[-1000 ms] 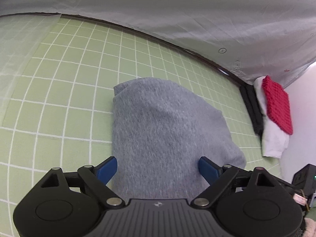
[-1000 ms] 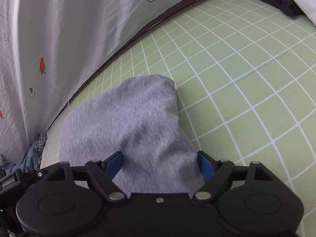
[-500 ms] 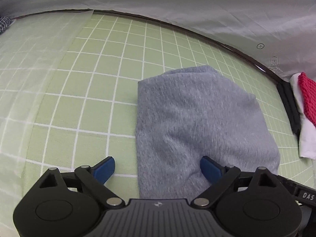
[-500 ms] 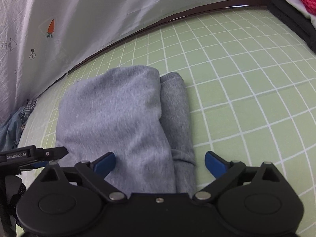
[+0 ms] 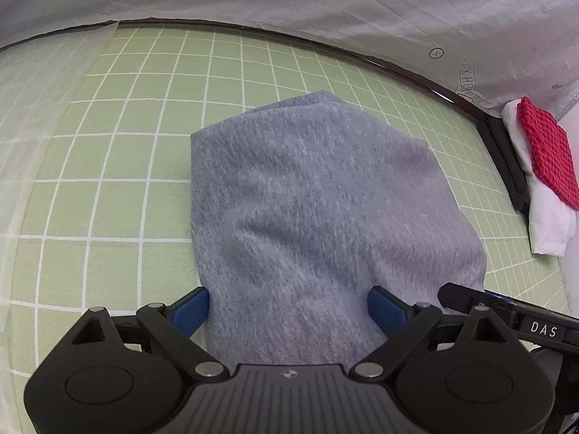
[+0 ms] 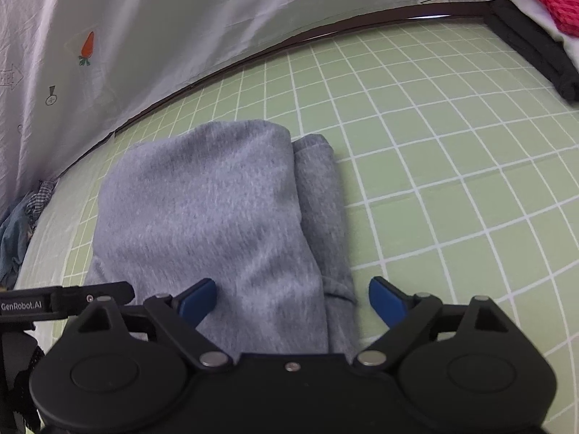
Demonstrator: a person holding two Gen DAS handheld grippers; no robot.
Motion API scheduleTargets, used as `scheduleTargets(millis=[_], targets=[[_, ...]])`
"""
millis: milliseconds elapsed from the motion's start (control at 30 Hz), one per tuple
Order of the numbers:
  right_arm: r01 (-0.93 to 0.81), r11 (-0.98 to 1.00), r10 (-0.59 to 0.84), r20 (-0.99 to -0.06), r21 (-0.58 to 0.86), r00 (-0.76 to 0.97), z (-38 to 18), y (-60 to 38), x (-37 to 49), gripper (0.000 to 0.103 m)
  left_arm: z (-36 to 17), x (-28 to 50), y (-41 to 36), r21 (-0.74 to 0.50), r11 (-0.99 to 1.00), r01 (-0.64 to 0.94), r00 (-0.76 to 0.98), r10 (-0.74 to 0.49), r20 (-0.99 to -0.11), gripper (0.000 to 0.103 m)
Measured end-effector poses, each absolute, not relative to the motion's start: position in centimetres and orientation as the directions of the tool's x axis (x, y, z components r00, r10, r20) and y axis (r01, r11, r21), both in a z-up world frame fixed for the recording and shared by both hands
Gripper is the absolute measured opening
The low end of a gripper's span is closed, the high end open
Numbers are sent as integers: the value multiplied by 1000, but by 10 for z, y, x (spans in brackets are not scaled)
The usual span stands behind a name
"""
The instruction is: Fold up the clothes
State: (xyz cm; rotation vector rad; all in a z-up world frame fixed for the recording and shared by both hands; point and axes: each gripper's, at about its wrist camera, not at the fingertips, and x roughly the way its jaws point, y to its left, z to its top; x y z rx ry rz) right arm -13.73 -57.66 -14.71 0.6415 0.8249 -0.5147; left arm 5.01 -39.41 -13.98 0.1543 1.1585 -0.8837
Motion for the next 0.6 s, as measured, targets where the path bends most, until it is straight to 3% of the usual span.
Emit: scheduleTargets(millis=[100, 233, 300, 367, 433, 467, 500, 600], targets=[[650, 700, -196, -797, 294, 572, -145, -577, -140, 79, -140, 48, -398, -309, 661, 684, 119, -518, -847, 94], [652, 718, -272, -764, 243, 585, -133, -577, -142, 79, -141, 49, -399, -315, 665, 677, 116, -518, -847, 94], [634, 719, -256, -738, 286, 624, -129, -581, -142, 77, -141, 48, -400, -312, 666, 677, 118, -517, -848, 94], [622, 705, -216, -732, 341, 646, -130, -587, -140, 64, -141, 47, -400, -309, 666, 678, 119, -515, -849, 94], [607, 696, -170, -733, 384, 658, -136, -590, -137, 34, -140, 48, -400, -312, 665, 679, 117, -518, -848, 94], [598, 691, -147, -730, 407, 667, -138, -591, -136, 27, -140, 49, -399, -316, 663, 679, 115, -520, -846, 94], [592, 681, -128, -726, 431, 676, -139, -592, -137, 9, -140, 50, -398, -319, 663, 678, 113, -523, -845, 94], [592, 663, -146, -697, 457, 702, -127, -591, -147, 7, -135, 53, -392, -333, 665, 668, 120, -538, -834, 94]])
